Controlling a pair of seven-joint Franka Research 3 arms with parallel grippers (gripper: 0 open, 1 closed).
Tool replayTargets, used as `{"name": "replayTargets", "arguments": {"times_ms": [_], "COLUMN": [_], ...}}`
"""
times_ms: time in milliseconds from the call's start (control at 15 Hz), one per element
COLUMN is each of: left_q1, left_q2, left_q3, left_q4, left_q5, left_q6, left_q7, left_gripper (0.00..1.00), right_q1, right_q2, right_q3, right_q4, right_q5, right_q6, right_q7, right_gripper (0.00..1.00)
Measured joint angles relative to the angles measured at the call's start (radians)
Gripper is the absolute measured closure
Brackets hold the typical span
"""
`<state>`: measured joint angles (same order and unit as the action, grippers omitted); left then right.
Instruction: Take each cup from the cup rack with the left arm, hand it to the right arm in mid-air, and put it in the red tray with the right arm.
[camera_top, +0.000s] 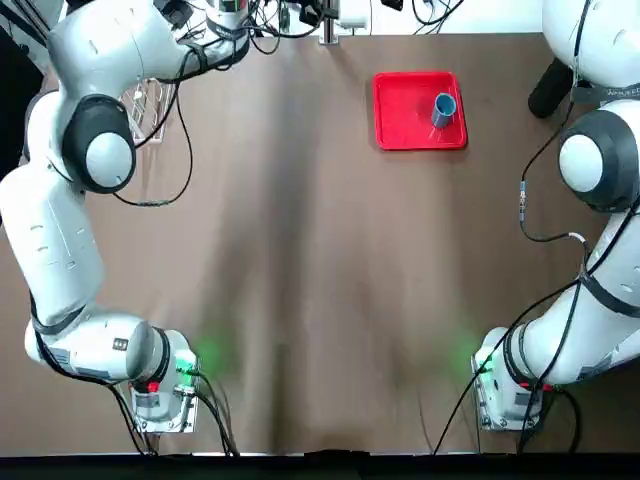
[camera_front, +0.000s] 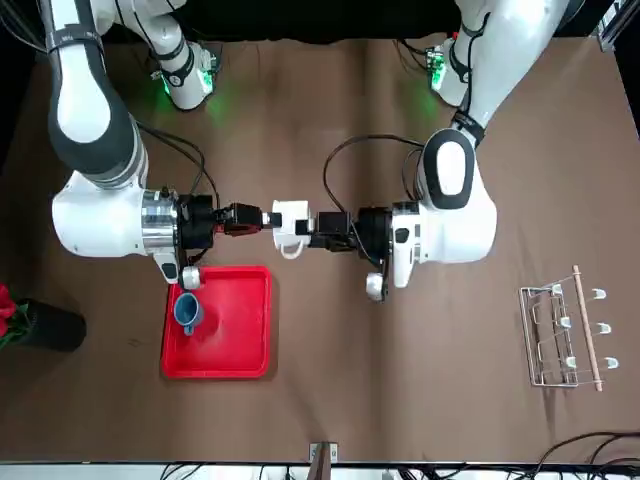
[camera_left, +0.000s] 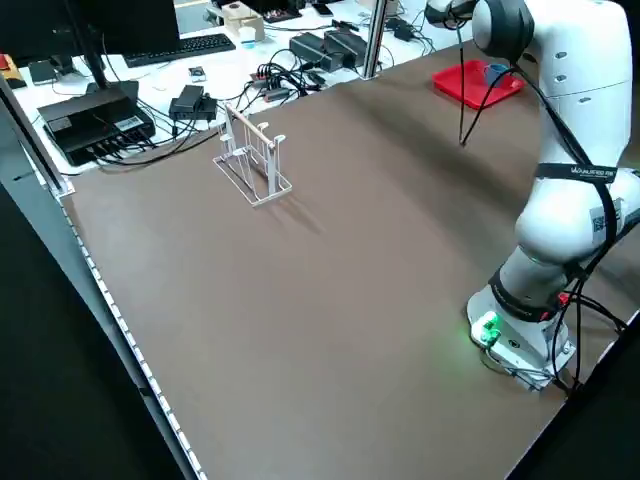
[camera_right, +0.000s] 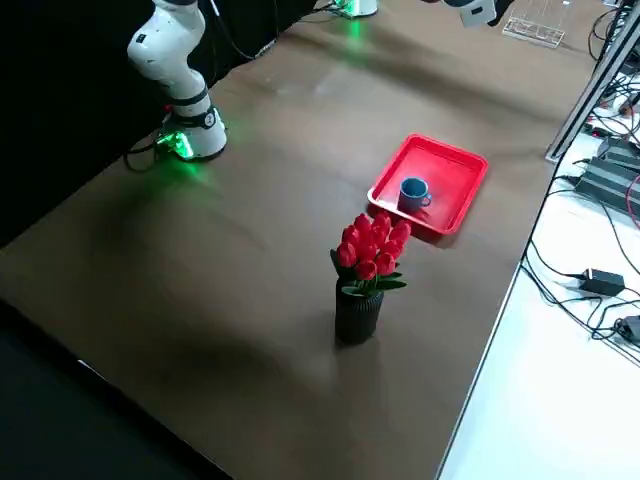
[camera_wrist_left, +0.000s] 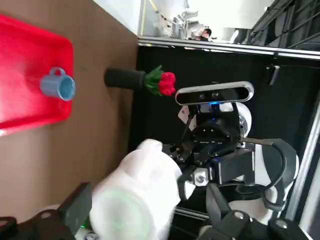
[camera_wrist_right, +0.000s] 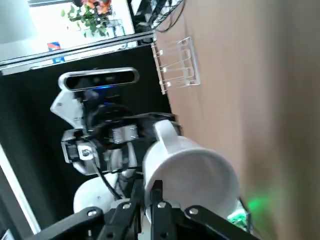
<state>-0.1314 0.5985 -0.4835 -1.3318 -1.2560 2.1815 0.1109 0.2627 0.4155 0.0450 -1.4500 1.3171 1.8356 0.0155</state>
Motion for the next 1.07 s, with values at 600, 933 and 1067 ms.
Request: {"name": "replayTargets", "arguments": {"times_ms": [600,933,1067], "left_q1": [0.188,0.248,0.284], "left_q2": [-0.065,-0.143,-0.218], "left_q3": [0.002,0.002,0.005], "left_q4": [0.000,0.001,0.004], "left_q5": [0.794,1.197,1.321], "left_q6": [-0.274,-0.378,-0.425], "left_q7": [-0.161,-0.154,-0.136], "left_gripper": [0.00,0.00,0.00], "right_q1": [-0.032,-0.032,-0.033], "right_q2": [0.079,0.153,0.174], "right_q3": [-0.016,-0.016,-0.017], "right_q4": [0.000,0.003,0.008], "right_q5": [-0.396,-0.607,-0.711], "right_q6": [0.001,0.105,0.153], "right_q7": [-0.054,-0.087,-0.086], "right_gripper": [0.92,0.92,0.92]}}
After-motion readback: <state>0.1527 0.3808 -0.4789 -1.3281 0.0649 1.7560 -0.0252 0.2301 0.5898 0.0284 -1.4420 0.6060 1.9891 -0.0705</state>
